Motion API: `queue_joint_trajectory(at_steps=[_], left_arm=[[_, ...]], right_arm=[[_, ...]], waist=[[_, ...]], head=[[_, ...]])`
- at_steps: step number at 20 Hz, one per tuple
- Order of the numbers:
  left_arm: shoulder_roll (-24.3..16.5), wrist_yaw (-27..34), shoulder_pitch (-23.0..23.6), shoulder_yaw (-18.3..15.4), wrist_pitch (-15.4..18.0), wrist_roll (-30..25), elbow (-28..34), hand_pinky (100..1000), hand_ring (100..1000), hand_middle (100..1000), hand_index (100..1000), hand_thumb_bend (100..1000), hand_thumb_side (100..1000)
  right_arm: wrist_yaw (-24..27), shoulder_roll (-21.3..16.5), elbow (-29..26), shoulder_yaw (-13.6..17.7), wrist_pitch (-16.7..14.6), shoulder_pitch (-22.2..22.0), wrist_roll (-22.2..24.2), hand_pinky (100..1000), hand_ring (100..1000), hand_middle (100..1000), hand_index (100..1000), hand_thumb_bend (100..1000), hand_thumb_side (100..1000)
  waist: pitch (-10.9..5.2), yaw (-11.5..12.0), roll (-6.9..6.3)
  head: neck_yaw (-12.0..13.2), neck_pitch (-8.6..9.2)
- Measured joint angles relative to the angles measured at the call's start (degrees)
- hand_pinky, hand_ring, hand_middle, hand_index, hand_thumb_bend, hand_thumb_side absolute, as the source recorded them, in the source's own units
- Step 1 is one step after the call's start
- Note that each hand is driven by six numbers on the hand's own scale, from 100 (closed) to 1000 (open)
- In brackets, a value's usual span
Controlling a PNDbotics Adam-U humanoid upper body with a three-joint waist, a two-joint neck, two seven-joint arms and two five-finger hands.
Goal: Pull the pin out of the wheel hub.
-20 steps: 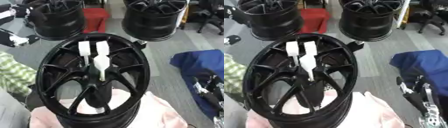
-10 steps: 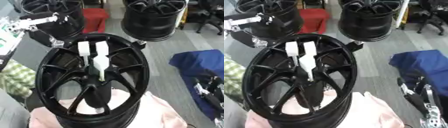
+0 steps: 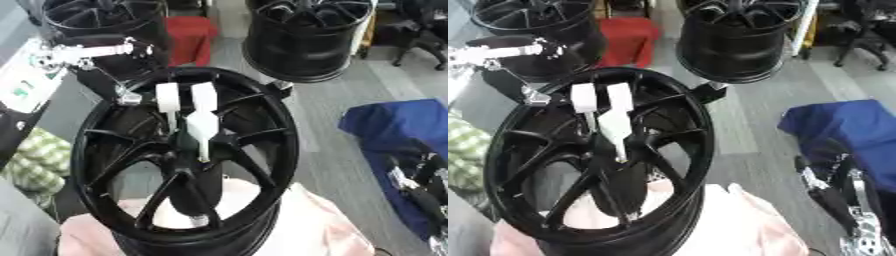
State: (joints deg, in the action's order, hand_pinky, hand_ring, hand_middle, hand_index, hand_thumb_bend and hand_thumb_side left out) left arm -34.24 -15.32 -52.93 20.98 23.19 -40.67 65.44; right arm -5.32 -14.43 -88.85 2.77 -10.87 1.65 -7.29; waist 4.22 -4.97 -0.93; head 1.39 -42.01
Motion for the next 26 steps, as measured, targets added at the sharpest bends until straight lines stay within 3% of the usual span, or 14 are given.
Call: queue_joint_trajectory(at_steps=[20,26], left_arm=[[4.28,-10.27,0.32,0.97,4.66,4.66,-4.22,787,735,766,882,394,404],[4.66,-11.81,0.43,0.88,5.24,5.24,-5.08,749,664,669,844,387,400]], right_arm=[[0.0,0.01,0.02,-0.31,-0.18,0.14,0.23,564,700,739,926,425,450],[0.0,0.01,0.02,-0.31,-0.18,0.29,0.24,564,700,739,926,425,451]], waist=[[-0.02,-0.19,0.08],[-0.02,-0.25,0.12]], head=[[0.0,0.0],[0.02,0.0]])
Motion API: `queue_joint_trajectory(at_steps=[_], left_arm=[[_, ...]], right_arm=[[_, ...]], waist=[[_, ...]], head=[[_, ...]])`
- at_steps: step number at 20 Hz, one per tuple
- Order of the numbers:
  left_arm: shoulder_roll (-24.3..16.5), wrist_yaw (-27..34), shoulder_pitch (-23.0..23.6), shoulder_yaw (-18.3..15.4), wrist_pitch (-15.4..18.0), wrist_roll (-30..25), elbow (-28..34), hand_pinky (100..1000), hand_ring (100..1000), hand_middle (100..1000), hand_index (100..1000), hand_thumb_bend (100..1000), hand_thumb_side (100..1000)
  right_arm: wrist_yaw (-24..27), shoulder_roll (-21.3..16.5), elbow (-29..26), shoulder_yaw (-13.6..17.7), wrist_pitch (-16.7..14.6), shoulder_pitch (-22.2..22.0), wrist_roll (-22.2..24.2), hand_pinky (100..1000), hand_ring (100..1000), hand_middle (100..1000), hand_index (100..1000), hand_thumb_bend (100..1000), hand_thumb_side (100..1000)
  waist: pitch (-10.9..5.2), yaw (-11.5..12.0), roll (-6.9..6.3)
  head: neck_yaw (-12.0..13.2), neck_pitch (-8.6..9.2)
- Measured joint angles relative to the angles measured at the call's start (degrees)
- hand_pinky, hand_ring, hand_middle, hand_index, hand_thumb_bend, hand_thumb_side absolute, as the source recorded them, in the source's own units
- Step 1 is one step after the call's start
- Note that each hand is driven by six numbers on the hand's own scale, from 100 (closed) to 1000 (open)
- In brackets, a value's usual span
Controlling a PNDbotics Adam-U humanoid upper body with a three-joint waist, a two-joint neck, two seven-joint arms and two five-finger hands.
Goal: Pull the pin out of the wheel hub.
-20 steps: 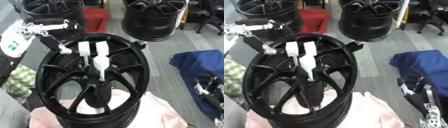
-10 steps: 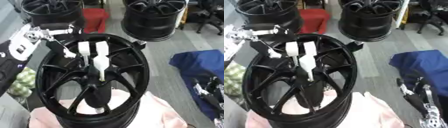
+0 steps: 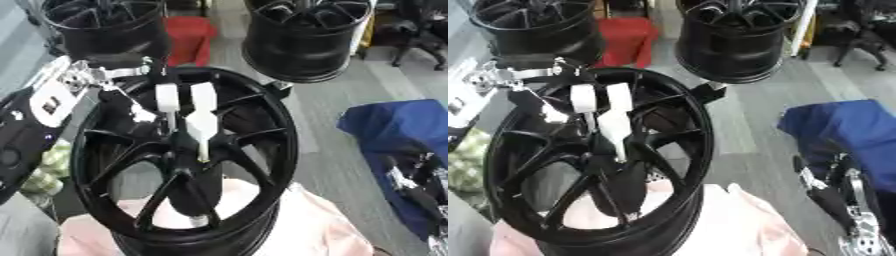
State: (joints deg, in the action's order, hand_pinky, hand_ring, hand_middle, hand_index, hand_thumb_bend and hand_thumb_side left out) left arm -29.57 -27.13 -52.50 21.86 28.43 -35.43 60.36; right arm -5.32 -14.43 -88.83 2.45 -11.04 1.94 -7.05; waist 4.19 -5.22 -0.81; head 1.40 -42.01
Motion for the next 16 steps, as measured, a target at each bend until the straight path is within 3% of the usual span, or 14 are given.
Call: queue_joint_trajectory(at_steps=[6,12,16], left_arm=[[0.32,-0.2,0.0,-0.24,-0.07,-0.07,-0.51,719,607,608,811,382,403],[0.32,-0.21,0.01,-0.34,-0.26,-0.26,-0.72,779,710,751,875,408,459],[0.33,-0.42,0.01,-0.44,-0.62,-0.06,-1.01,778,709,752,879,409,477]], right_arm=[[0.0,0.0,0.01,0.0,0.0,0.01,0.0,564,699,739,926,425,451],[0.0,0.0,0.01,0.0,0.0,0.01,0.0,564,699,739,926,424,452],[0.0,0.0,0.01,0.0,0.0,0.01,0.0,564,699,739,926,423,453]], waist=[[0.0,0.0,0.03],[0.0,0.01,0.08],[0.0,0.01,0.09]], head=[[0.01,0.0],[0.02,0.0],[0.02,0.0]])
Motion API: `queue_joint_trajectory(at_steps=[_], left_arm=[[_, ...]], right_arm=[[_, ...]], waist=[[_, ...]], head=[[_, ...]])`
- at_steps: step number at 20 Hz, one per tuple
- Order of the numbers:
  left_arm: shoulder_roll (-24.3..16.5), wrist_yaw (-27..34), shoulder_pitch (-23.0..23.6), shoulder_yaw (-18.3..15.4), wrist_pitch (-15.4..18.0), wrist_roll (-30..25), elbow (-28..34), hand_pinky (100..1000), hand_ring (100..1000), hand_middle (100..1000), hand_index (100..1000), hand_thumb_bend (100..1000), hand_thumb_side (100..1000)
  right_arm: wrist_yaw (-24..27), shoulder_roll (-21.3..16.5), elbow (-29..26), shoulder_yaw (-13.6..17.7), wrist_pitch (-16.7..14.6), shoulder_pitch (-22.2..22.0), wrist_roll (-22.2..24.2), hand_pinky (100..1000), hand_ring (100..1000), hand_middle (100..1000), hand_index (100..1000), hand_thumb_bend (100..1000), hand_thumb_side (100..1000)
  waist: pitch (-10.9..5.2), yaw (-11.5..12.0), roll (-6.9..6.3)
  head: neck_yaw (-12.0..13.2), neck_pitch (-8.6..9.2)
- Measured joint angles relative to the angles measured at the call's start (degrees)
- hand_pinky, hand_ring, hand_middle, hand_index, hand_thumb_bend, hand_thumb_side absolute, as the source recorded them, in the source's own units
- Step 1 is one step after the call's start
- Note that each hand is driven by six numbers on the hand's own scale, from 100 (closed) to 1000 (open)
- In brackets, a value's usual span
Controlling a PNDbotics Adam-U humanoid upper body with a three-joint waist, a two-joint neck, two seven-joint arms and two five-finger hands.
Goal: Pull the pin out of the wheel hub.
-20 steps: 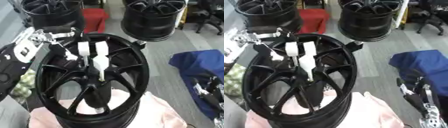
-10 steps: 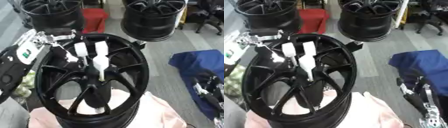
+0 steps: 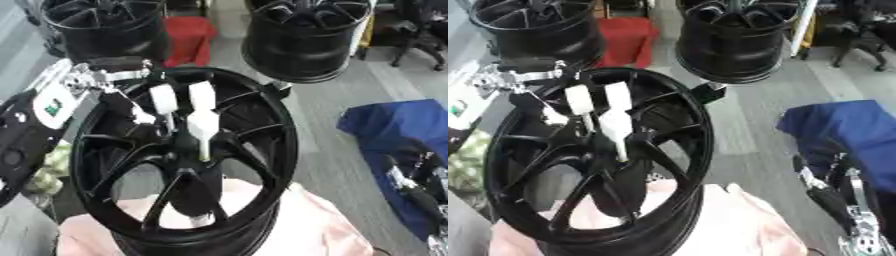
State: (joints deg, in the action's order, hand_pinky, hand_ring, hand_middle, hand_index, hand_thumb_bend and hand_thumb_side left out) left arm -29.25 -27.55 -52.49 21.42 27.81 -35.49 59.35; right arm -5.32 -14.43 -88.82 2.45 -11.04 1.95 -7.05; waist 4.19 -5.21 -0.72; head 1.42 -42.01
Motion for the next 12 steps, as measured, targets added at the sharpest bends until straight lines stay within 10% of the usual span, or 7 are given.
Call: queue_joint_trajectory(at_steps=[12], left_arm=[[0.56,-1.06,0.05,-0.1,-1.22,2.4,-0.2,615,487,442,658,158,354]], right_arm=[[0.0,0.0,0.01,0.0,0.0,0.03,0.0,564,699,739,925,422,454]], waist=[[0.0,-0.04,0.03]], head=[[0.16,0.0]])
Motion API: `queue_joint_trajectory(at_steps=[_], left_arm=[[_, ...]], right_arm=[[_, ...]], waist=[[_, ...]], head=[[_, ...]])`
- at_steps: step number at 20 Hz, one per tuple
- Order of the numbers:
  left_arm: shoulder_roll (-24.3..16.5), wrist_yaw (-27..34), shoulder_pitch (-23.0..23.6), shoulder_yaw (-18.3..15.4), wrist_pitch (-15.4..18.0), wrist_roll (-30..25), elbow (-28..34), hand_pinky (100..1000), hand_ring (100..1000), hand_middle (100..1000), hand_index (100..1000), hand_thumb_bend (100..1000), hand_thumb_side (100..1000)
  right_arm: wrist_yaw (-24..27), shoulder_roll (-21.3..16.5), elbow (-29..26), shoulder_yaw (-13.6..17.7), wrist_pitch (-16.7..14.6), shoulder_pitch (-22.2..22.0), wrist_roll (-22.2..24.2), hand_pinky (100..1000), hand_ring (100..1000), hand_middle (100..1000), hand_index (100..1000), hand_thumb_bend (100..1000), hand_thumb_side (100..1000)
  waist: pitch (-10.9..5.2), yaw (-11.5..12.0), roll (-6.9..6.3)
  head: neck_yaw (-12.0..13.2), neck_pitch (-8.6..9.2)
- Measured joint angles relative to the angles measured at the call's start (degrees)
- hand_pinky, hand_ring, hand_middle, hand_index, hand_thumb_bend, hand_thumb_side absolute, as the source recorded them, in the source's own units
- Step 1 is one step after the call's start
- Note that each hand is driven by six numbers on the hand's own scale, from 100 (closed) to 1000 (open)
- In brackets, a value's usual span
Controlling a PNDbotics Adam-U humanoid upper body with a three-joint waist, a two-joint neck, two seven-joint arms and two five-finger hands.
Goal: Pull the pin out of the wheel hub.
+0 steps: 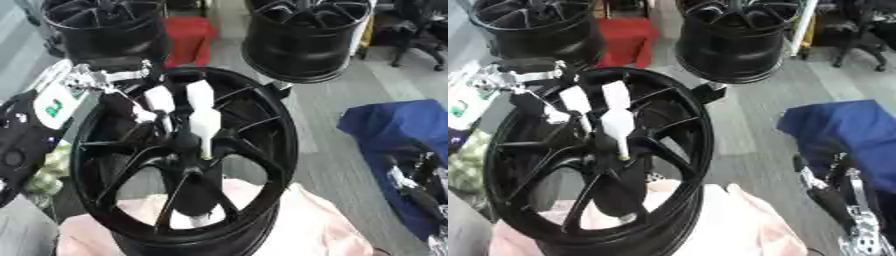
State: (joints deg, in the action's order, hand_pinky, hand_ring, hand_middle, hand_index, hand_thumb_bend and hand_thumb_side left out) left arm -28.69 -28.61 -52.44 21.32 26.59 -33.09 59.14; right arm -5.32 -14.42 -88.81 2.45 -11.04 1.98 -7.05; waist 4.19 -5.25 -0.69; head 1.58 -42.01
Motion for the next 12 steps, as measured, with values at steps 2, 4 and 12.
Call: queue_joint_trajectory(at_steps=[2,4,12], left_arm=[[0.38,0.06,0.0,0.0,-0.44,1.04,-0.13,586,462,406,624,100,322],[0.5,0.48,0.02,0.0,-0.95,1.93,-0.2,548,428,359,580,100,290],[0.55,5.56,-0.25,-0.35,-3.41,1.93,0.63,504,390,305,528,100,261]], right_arm=[[0.0,0.0,0.0,0.0,0.0,0.0,0.0,564,699,738,925,422,455],[0.0,0.0,0.0,0.0,0.0,0.0,0.0,564,699,738,925,422,455],[0.0,0.0,0.0,0.0,0.0,0.01,0.0,564,699,738,925,421,457]], waist=[[0.0,-0.02,0.0],[0.0,-0.03,0.01],[0.0,-0.02,0.02]], head=[[0.04,0.0],[0.07,0.0],[0.08,0.0]])
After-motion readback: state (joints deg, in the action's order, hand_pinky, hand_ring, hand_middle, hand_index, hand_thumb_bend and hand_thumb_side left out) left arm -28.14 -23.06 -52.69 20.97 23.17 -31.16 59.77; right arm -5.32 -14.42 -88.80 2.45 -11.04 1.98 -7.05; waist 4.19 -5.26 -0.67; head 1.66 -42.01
